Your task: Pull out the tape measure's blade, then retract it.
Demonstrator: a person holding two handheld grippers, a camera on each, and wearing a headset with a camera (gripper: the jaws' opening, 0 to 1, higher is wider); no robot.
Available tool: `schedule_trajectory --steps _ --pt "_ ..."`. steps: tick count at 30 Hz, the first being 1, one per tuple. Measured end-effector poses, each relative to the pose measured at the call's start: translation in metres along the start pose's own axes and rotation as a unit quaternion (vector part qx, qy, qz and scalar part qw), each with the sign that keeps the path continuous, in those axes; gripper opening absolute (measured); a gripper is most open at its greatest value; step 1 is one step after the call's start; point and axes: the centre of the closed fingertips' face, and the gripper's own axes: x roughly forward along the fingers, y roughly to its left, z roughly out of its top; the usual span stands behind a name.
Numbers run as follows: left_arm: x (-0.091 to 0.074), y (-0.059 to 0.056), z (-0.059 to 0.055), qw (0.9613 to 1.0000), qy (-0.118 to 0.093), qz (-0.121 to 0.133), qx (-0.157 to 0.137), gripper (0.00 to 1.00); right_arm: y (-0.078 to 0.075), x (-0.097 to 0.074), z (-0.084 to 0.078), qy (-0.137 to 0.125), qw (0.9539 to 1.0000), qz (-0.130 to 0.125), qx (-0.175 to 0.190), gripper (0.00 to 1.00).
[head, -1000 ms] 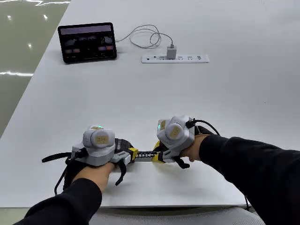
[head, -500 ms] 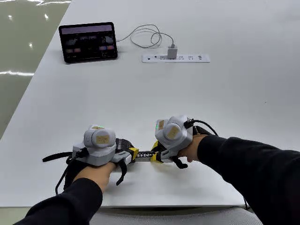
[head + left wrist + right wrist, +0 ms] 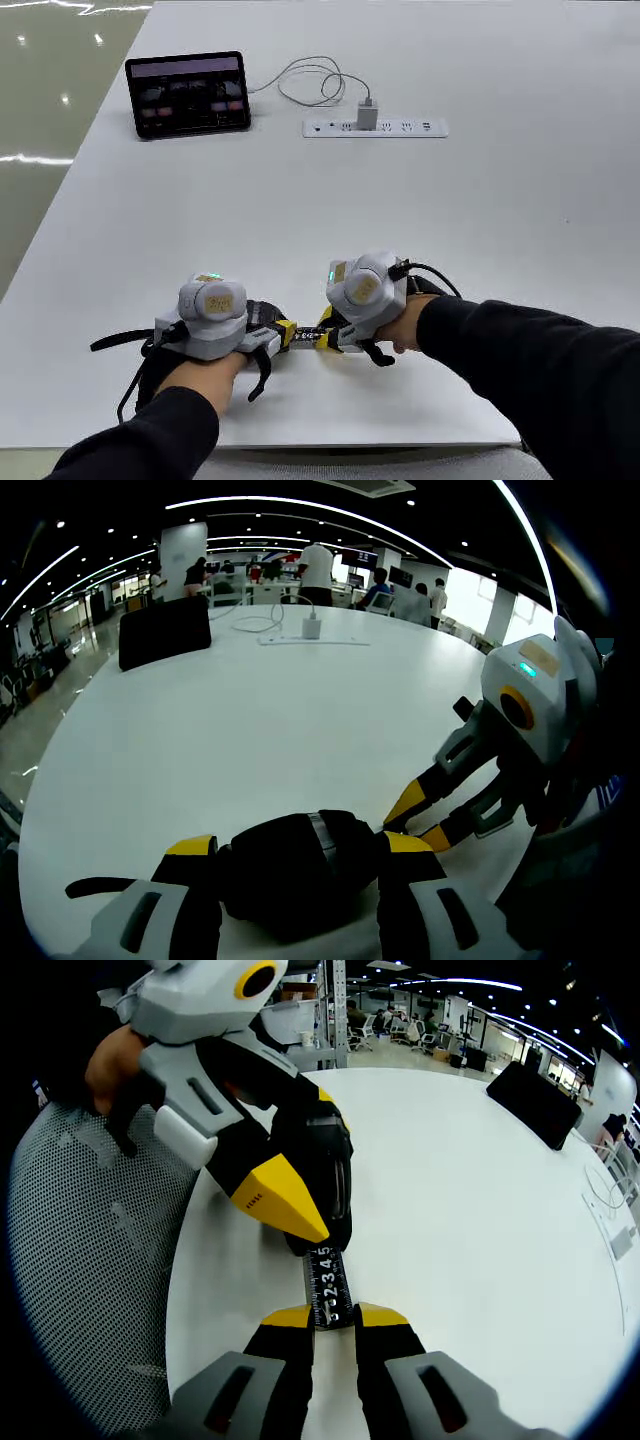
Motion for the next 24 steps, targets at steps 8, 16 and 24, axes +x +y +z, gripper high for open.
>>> schedule_trajectory --steps 8,16,24 --pt "0.0000 -0.0007 -0.0006 1.0000 0.001 0.001 0.006 0.60 0.0003 0.0015 0.0005 0.000 1.0000 -0.003 0.002 0.11" --pt "0.0006 -0.0014 -0.0007 0.9998 0.003 0.006 0.017 0.60 0.0004 0.0014 0.0009 -0.006 0.9999 -0.006 0.009 0.11" --pt "0.0007 0.0005 -0.0018 0.9996 0.006 0.012 0.025 0.59 0.0002 0.0006 -0.0010 -0.013 0.9998 -0.006 0.010 0.12"
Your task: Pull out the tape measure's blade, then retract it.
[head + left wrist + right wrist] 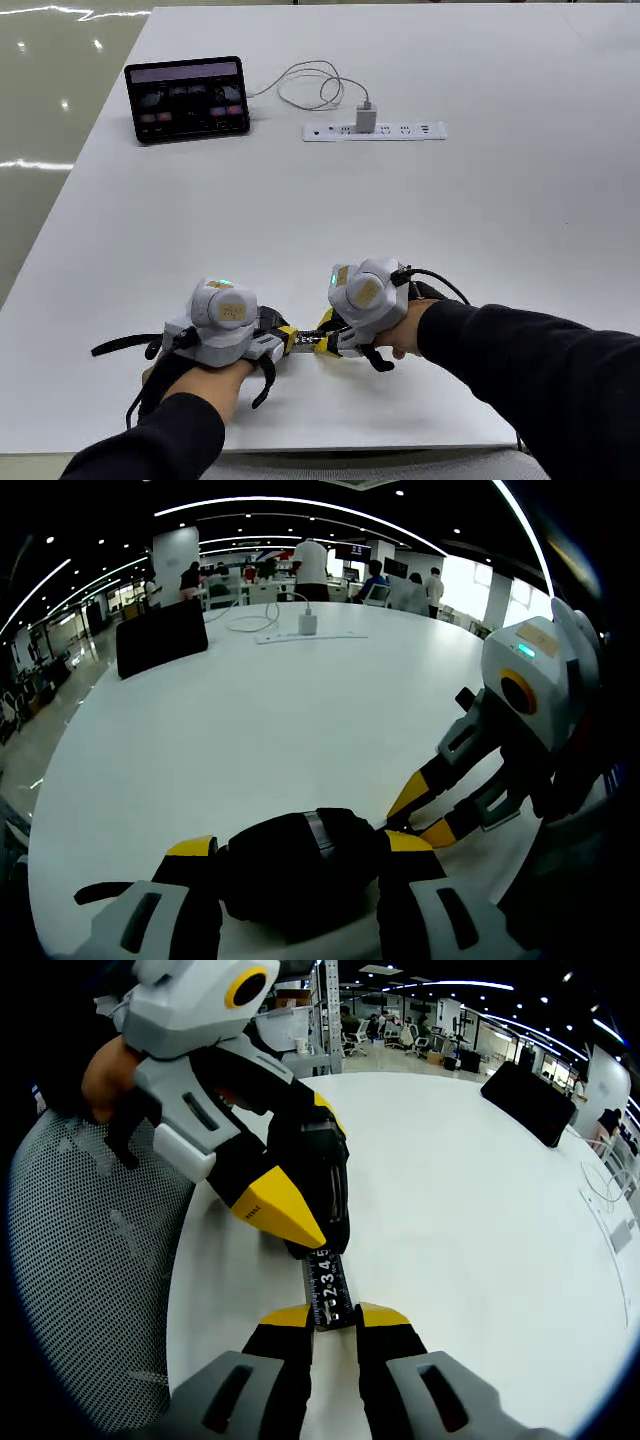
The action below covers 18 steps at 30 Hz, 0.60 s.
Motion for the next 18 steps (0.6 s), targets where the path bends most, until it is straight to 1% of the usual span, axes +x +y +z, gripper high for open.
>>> schedule_trajectory --steps 4,7,11,15,18 --pt "-0.0006 0.0004 0.0006 1.0000 -0.002 -0.004 -0.008 0.59 0.0005 -0.0026 -0.0041 0.001 1.0000 -0.002 -0.003 0.12" --pt "-0.0004 0.0002 0.0006 0.9999 -0.002 -0.004 -0.009 0.59 0.0011 -0.0038 -0.0045 -0.006 0.9998 -0.003 -0.016 0.11" --pt "-0.0012 0.0014 0.0008 0.9998 -0.004 -0.005 -0.018 0.58 -0.0004 -0.0024 -0.0029 -0.007 0.9994 -0.008 -0.032 0.11" --pt "-0.0024 0.0030 0.0018 0.9994 -0.008 -0.012 -0.030 0.58 -0.0004 -0.0025 -0.0017 -0.010 0.9995 -0.006 -0.029 0.11" --pt "-0.0019 0.0028 0.0013 0.9994 -0.008 -0.013 -0.032 0.57 0.0003 0.0003 0.0017 -0.011 0.9996 -0.005 -0.027 0.11"
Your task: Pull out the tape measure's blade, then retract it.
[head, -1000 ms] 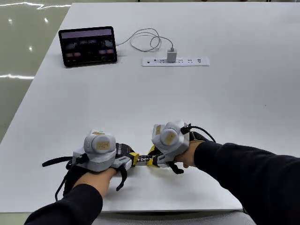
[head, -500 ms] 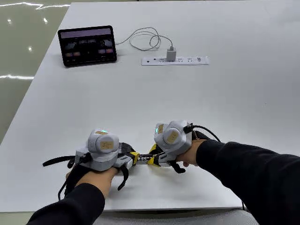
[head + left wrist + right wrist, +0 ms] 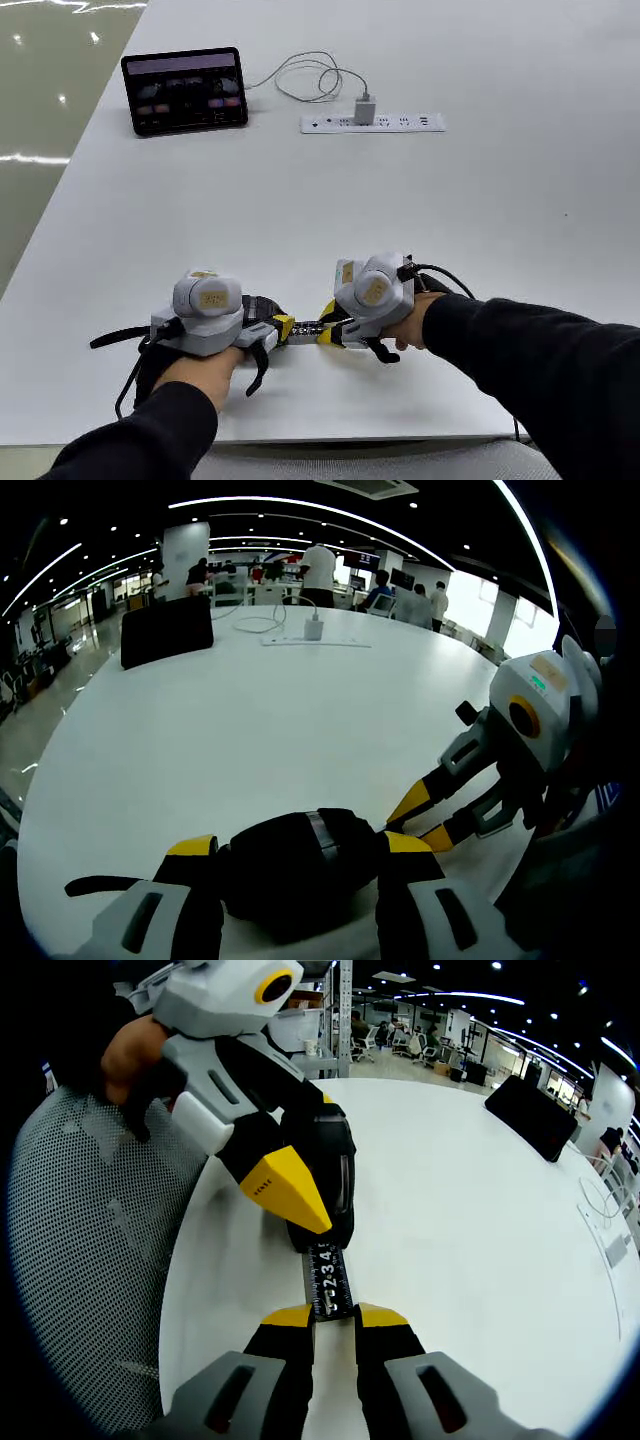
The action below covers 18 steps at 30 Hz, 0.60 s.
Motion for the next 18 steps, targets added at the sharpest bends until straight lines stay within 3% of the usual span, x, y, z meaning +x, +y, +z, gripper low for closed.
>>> schedule_trajectory --steps 18 --pt "-0.0009 -0.0008 -0.0001 1.0000 0.001 -0.002 0.002 0.58 0.0020 0.0062 0.0086 -0.006 1.0000 0.003 -0.004 0.11"
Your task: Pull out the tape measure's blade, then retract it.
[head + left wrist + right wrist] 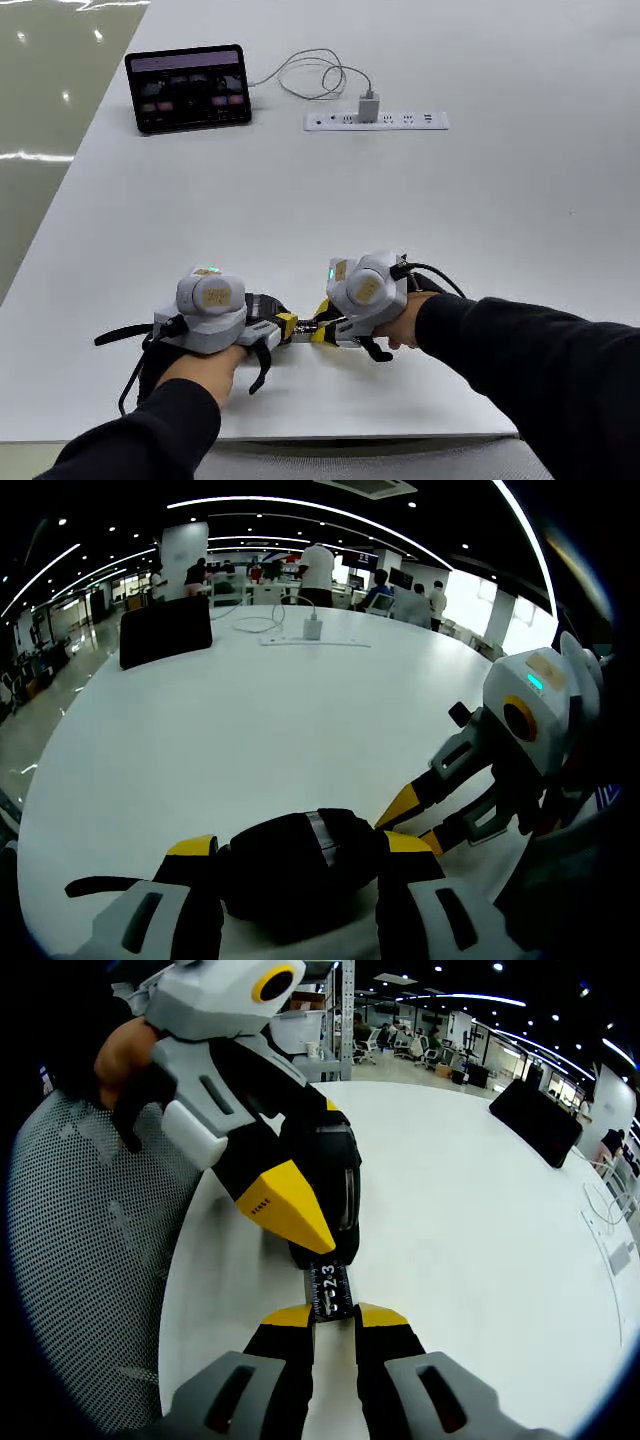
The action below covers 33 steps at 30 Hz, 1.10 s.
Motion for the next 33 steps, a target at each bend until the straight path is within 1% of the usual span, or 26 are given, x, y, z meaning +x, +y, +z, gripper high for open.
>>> schedule_trajectory --steps 8,12,20,28,33 --pt "0.001 0.001 0.000 1.0000 0.000 -0.001 -0.001 0.58 0.001 0.004 0.005 -0.005 1.0000 0.003 0.001 0.11" --pt "0.001 0.001 0.000 1.0000 0.000 -0.001 0.000 0.58 0.001 0.004 0.006 -0.007 0.9999 0.004 0.011 0.11" --pt "0.001 0.000 0.000 1.0000 0.000 -0.003 0.001 0.58 0.002 0.007 0.010 -0.011 0.9999 0.006 0.008 0.11" --pt "0.001 0.000 0.000 1.0000 0.000 -0.004 0.000 0.58 0.002 0.010 0.013 -0.015 0.9997 0.010 0.016 0.11" --pt "0.001 0.000 0.000 1.0000 0.000 -0.004 0.000 0.58 0.003 0.011 0.014 -0.016 0.9997 0.013 0.016 0.11"
